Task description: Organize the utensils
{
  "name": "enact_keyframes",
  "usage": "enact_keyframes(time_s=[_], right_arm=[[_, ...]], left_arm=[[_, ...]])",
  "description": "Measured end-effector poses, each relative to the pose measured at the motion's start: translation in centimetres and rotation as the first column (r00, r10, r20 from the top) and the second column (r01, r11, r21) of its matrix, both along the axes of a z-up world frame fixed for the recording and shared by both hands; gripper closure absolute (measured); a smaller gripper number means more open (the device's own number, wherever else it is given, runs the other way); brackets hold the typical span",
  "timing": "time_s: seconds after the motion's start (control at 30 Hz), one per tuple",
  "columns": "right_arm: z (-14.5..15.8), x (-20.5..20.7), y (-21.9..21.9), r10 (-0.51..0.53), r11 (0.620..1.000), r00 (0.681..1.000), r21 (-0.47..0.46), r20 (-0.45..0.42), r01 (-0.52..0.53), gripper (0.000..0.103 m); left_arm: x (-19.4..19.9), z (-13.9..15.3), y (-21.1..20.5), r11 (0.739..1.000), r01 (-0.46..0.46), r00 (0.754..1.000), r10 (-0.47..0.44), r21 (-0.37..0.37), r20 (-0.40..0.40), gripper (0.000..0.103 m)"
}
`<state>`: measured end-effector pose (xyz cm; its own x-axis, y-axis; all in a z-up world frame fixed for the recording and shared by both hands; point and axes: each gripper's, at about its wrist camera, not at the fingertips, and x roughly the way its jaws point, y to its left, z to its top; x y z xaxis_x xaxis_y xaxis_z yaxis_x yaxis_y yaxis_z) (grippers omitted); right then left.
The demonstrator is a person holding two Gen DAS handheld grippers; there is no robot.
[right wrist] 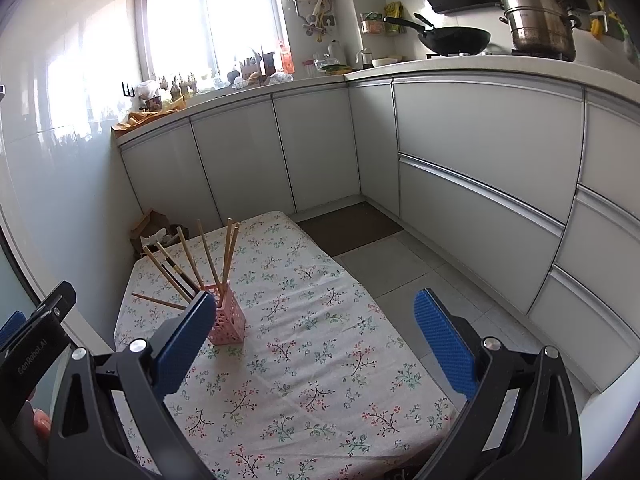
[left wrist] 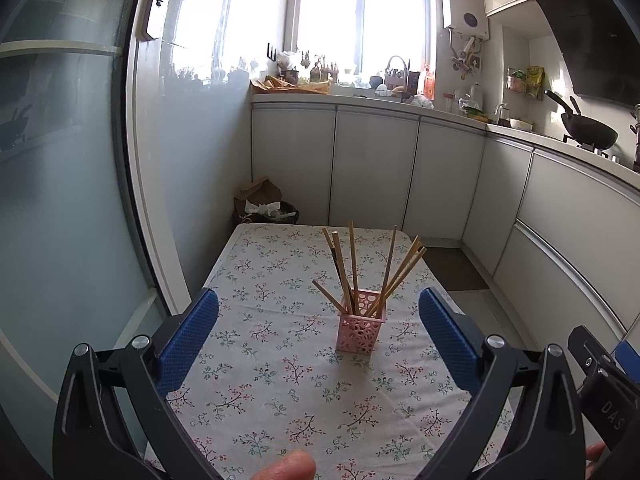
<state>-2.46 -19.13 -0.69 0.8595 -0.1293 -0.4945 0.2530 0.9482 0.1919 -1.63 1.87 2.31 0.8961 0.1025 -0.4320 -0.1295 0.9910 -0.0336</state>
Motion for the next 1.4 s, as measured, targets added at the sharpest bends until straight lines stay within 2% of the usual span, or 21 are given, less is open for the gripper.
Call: enact_keyframes(time_s=[1.07,1.4], right_arm=[[-0.11,0.03,0.14,-0.001,1.0,1.0,0.0,-0.008,0.001,0.006],[-0.11,-0.04,0.12,0.001,1.0,1.0,-0.002,-0.006,-0.001,0.006]], left_arm=[[0.2,-0.26,0.03,1.0,0.003,1.0,-0.003,-0.007,-0.024,0.007],[0.18,-0.27,-0.27,1.0,0.028,0.999,-0.028,0.009,-0.019,0.007]])
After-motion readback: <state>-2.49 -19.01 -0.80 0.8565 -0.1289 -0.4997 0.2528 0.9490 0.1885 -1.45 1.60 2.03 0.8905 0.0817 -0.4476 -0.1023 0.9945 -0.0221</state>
